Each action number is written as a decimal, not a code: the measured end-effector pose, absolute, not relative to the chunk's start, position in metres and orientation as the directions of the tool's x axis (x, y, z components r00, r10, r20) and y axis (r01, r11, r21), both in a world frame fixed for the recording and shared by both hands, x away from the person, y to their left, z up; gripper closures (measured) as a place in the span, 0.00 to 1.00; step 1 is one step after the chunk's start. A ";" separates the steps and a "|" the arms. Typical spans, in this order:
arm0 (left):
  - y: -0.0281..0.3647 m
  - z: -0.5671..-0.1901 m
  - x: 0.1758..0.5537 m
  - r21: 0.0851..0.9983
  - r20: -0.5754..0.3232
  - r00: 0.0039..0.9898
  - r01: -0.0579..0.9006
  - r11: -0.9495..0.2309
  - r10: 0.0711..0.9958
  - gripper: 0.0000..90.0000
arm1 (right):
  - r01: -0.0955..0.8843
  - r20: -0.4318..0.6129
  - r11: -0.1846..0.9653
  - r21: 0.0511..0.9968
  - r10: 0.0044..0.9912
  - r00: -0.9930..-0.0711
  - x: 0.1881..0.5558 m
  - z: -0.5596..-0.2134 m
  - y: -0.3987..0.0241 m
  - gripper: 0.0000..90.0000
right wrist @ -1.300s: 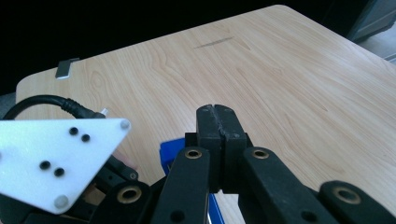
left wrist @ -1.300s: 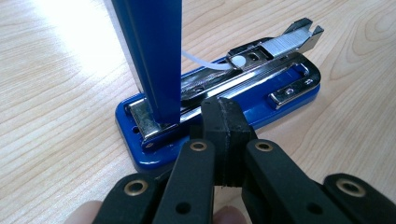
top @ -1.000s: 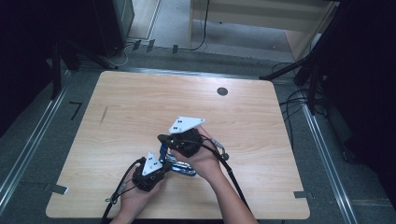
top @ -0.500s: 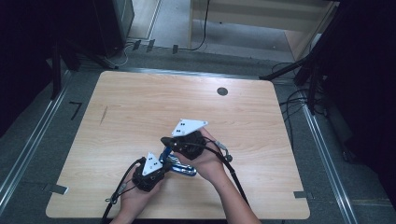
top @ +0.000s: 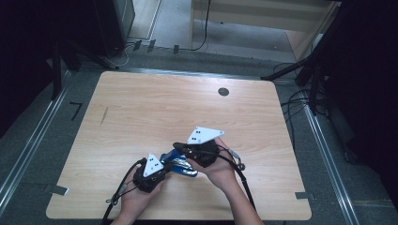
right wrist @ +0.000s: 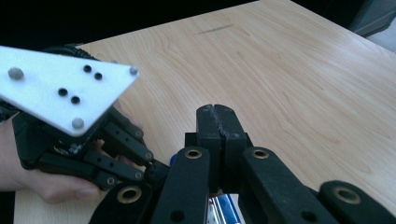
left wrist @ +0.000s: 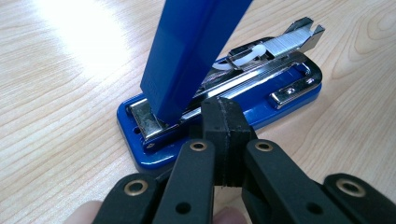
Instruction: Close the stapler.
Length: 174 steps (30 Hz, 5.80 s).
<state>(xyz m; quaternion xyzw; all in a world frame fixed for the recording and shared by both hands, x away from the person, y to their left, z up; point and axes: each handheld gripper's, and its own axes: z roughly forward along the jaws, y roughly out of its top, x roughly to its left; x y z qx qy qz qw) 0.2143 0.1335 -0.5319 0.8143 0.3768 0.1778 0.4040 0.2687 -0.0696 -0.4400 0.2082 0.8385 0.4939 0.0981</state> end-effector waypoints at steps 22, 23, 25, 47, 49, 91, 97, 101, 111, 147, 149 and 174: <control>0.134 -0.532 0.214 0.791 -0.009 0.656 0.466 -0.396 0.755 1.00 | 0.310 0.101 0.356 0.882 0.499 -0.861 0.253 -0.480 -0.112 1.00; 0.134 -0.532 0.214 0.791 -0.010 0.656 0.467 -0.395 0.755 1.00 | 0.313 0.104 0.355 0.881 0.500 -0.860 0.253 -0.481 -0.113 1.00; 0.134 -0.532 0.214 0.791 -0.010 0.655 0.467 -0.394 0.756 1.00 | 0.320 0.115 0.346 0.882 0.499 -0.859 0.252 -0.483 -0.115 1.00; 0.135 -0.532 0.214 0.787 -0.020 0.664 0.471 -0.398 0.747 1.00 | 0.340 0.109 0.353 0.872 0.537 -0.837 0.241 -0.502 -0.122 1.00; 0.136 -0.531 0.213 0.790 -0.023 0.669 0.468 -0.397 0.743 1.00 | 0.344 0.116 0.347 0.873 0.537 -0.836 0.240 -0.503 -0.122 1.00; 0.138 -0.531 0.215 0.791 -0.049 0.662 0.483 -0.376 0.747 1.00 | 0.394 0.166 0.274 0.877 0.596 -0.786 0.233 -0.510 -0.118 1.00; 0.139 -0.531 0.215 0.788 -0.054 0.663 0.487 -0.376 0.747 1.00 | 0.393 0.161 0.278 0.876 0.600 -0.784 0.231 -0.508 -0.122 1.00; 0.141 -0.531 0.214 0.790 -0.064 0.665 0.489 -0.369 0.744 1.00 | 0.391 0.160 0.271 0.879 0.606 -0.780 0.228 -0.506 -0.125 1.00; 0.151 -0.527 0.206 0.795 -0.091 0.656 0.501 -0.342 0.749 1.00 | 0.386 0.152 0.265 0.884 0.617 -0.772 0.220 -0.503 -0.127 1.00; 0.287 -0.518 0.196 0.852 -0.123 0.257 0.522 -0.031 0.959 0.37 | 0.459 0.191 0.244 0.855 0.674 -0.714 0.208 -0.531 -0.117 1.00; 0.289 -0.517 0.196 0.853 -0.117 0.245 0.521 -0.029 0.962 0.33 | 0.459 0.192 0.239 0.856 0.677 -0.711 0.209 -0.532 -0.119 1.00; 0.312 -0.523 0.208 0.831 -0.181 0.171 0.554 0.057 0.969 0.15 | 0.458 0.183 0.245 0.855 0.683 -0.707 0.209 -0.534 -0.117 1.00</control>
